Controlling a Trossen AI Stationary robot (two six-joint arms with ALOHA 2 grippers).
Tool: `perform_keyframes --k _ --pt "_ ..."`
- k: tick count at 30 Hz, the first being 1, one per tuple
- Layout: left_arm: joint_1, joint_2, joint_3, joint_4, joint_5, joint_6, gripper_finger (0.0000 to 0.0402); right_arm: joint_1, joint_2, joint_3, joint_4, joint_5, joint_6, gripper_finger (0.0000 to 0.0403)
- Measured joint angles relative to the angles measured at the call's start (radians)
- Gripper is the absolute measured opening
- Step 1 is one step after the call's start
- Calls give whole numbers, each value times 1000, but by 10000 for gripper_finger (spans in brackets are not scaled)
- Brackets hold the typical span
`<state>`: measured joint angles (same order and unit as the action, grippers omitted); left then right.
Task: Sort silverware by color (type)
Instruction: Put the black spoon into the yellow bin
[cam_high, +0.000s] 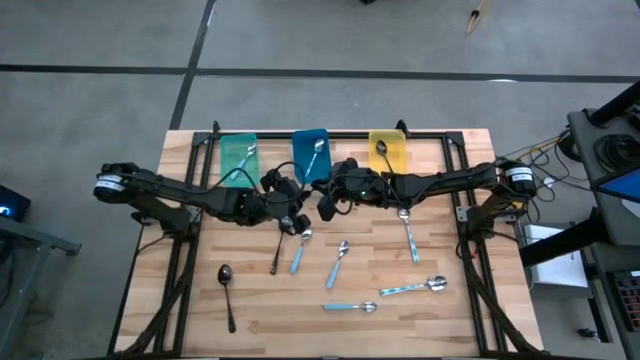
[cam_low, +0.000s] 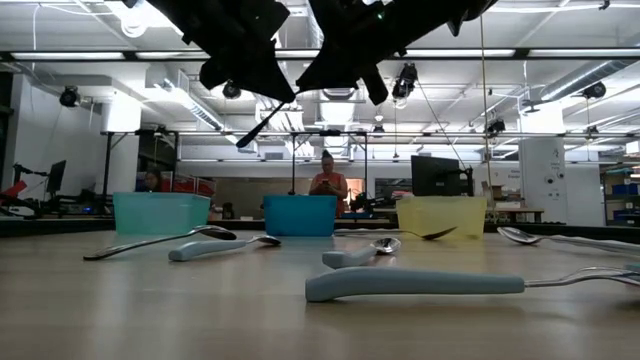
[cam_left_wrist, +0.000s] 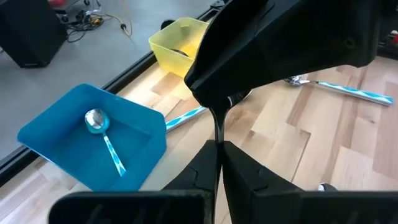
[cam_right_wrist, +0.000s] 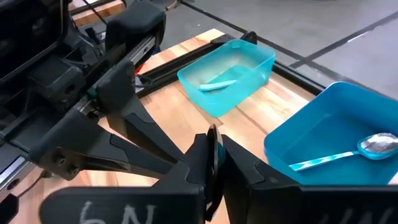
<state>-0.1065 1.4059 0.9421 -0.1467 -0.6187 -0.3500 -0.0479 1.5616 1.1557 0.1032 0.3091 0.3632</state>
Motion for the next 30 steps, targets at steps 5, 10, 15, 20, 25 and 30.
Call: perform_keyframes --k 5,10,15,20,25,30 --pt "0 0 0 5 2 3 11 0 -3 1 -13 -2 -50 14" --pt "-1 -2 0 7 46 35 34 -3 -13 22 -119 -17 -98 13" --pt "0 -19 0 8 106 99 60 0 -27 97 -306 -33 -205 13" --pt "-1 -33 -5 30 233 181 82 -1 -31 187 -496 -102 -302 13" --pt "-1 -28 -38 140 375 231 105 20 -34 240 -612 -108 -416 13" --pt "0 -28 -107 288 399 231 131 44 -34 283 -678 -108 -455 13"
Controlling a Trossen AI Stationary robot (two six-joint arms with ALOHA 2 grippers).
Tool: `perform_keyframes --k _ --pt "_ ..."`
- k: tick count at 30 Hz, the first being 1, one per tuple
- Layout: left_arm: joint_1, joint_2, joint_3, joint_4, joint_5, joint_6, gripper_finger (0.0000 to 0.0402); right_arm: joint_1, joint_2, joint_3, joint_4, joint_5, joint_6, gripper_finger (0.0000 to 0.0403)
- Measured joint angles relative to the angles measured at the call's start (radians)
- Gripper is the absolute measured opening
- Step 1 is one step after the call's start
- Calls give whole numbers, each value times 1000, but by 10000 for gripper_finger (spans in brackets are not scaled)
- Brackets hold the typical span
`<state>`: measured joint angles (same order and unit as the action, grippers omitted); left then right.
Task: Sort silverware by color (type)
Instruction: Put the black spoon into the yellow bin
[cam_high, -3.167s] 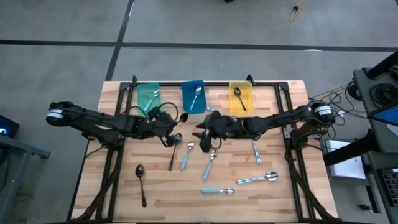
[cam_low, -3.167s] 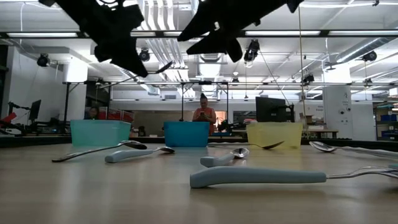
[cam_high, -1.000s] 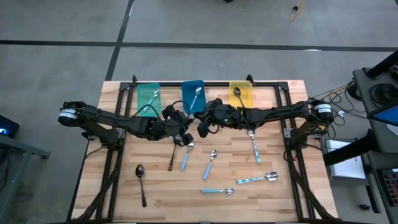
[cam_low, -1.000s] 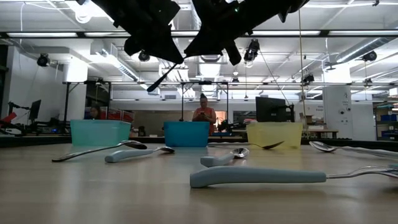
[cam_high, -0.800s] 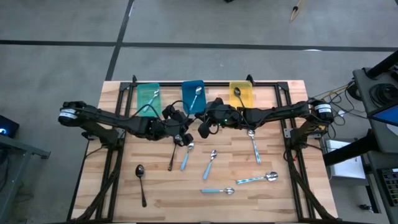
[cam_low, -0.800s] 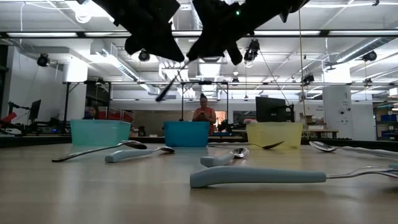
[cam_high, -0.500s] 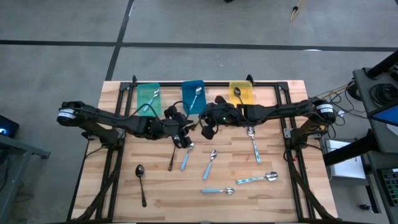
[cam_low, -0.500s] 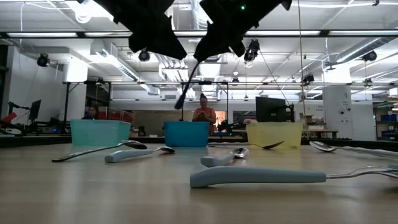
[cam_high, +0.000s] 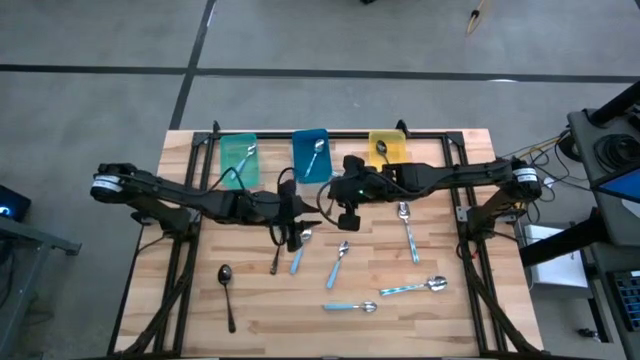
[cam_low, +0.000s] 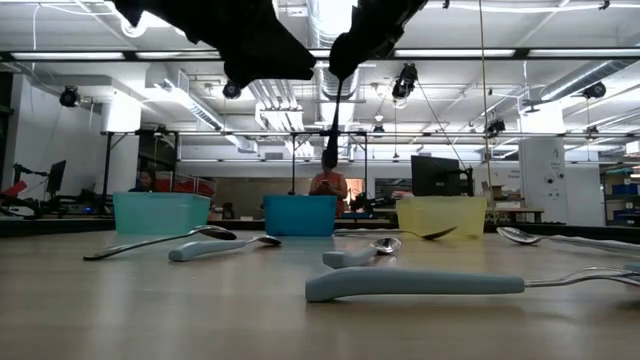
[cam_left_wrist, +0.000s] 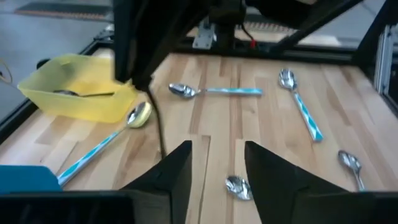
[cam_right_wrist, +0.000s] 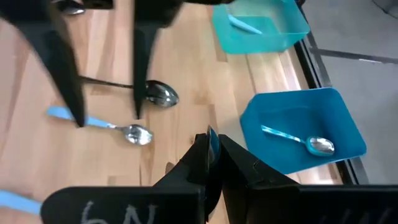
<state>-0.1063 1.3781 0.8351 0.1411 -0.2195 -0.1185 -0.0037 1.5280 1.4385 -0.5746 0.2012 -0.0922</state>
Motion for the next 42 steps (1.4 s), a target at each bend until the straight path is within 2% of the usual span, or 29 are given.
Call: perform_keyframes --k 6,13,18,23,28,33,38,42 --pt "2 9 -111 225 -8 -5 155 27 1 11 -13 0 -30 13" --pt "24 90 -188 469 -33 -36 157 43 1 12 -12 0 -40 13" --pt "29 182 -188 536 -32 -48 157 46 1 12 -13 1 -43 13" --pt "29 272 -139 563 -28 -51 157 45 1 12 -14 1 -58 13" --pt "29 318 -107 566 -24 -51 151 45 1 12 -21 1 -58 13" --pt "30 308 -118 558 -34 -48 106 46 1 12 -20 1 -59 13" --pt "33 304 -120 564 -43 -48 19 45 1 12 -20 -2 -58 13" --pt "32 303 -120 566 -57 -48 7 46 1 12 -20 -1 -58 13"
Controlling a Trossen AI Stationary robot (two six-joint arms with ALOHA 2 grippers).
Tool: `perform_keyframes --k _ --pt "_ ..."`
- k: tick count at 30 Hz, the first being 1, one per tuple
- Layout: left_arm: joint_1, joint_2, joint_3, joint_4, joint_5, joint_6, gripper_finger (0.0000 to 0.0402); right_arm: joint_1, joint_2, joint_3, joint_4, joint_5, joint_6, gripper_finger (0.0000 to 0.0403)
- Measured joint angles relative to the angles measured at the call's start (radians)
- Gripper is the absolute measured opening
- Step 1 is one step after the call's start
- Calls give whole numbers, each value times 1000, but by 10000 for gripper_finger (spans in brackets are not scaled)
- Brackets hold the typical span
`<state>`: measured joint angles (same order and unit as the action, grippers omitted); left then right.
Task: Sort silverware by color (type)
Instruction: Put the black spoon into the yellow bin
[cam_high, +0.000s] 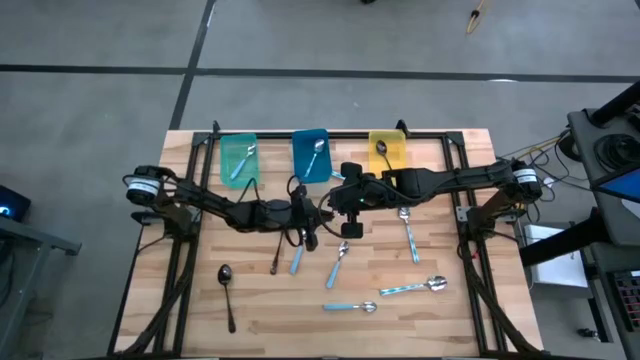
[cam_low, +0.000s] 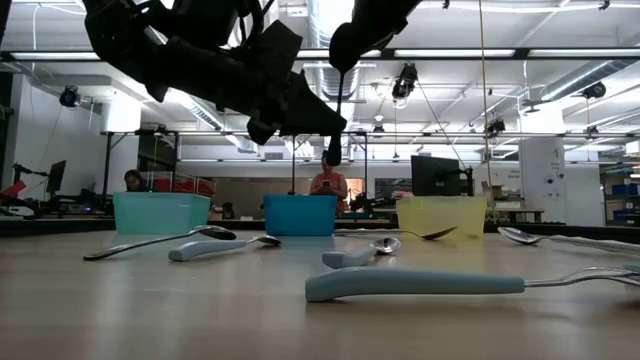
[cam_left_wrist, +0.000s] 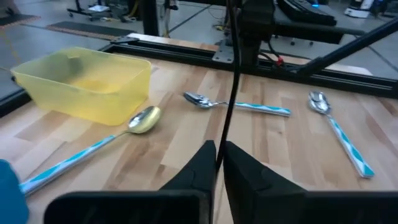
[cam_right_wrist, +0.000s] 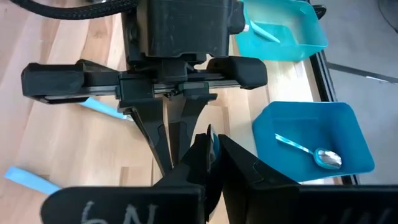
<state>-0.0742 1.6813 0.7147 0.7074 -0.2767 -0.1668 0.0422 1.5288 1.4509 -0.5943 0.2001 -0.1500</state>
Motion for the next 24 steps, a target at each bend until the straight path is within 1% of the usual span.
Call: perform_keyframes --k 4,6,9,13,17,20,24 --pt "-1 -1 0 0 -25 -1 3 -1 0 0 1 2 35 14" --pt "-1 -1 0 5 -25 -4 2 -1 0 0 2 5 42 21" --pt "-2 -2 4 9 -28 -8 0 -1 0 0 9 11 45 48" --pt "-3 -5 6 25 -34 -9 1 -1 0 0 16 14 45 94" --pt "-3 -6 4 38 -57 -8 1 -1 -4 0 47 14 44 135" --pt "-3 -7 4 64 -82 -8 1 -1 -16 1 62 19 44 158" --pt "-3 -11 4 65 -129 -8 1 -1 -25 22 60 101 52 175"
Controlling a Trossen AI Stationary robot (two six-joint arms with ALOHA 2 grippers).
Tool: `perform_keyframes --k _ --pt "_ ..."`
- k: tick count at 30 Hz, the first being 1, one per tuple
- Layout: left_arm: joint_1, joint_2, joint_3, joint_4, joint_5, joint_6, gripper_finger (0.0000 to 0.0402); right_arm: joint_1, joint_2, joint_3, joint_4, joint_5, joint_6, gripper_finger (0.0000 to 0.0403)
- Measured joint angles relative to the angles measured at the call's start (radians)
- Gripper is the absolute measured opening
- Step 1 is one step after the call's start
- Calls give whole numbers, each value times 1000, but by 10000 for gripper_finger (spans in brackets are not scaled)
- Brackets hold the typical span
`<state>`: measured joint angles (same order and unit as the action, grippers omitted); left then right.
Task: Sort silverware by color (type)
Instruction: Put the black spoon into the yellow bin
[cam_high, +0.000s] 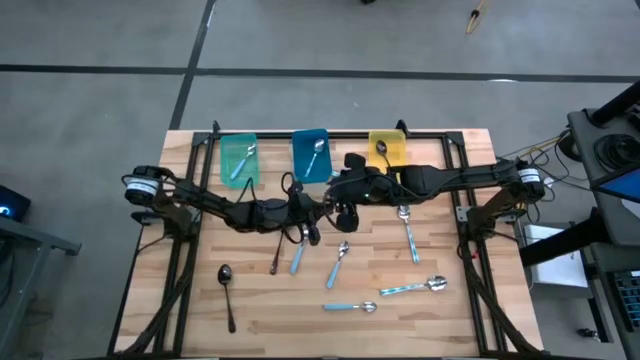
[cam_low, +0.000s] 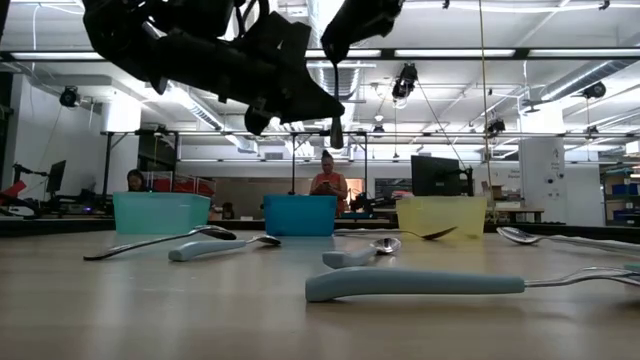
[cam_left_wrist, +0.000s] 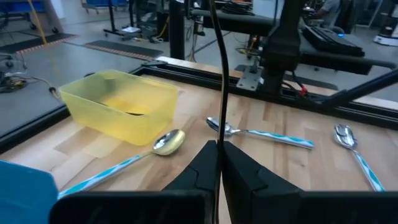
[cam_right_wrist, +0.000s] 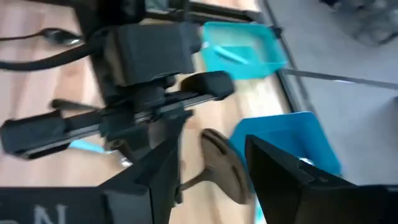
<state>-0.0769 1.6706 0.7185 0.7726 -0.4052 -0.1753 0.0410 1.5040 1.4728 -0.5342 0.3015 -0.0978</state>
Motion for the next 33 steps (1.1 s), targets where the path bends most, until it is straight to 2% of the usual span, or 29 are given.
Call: perform_keyframes --k 7,13,18,21,26,33 --pt "0 -1 0 3 -9 -2 0 0 -23 42 11 41 -8 180" --pt "0 -9 -1 5 -112 3 0 1 -63 57 24 42 18 180" --pt "0 -36 -1 6 -152 35 0 20 -125 16 18 54 63 180" --pt "0 -60 -1 5 -167 55 0 36 -166 -51 59 97 92 180" --pt "0 -97 -1 10 -190 85 0 65 -209 -214 238 175 106 180" --pt "0 -105 -1 26 -233 89 0 79 -164 -443 736 203 53 180"
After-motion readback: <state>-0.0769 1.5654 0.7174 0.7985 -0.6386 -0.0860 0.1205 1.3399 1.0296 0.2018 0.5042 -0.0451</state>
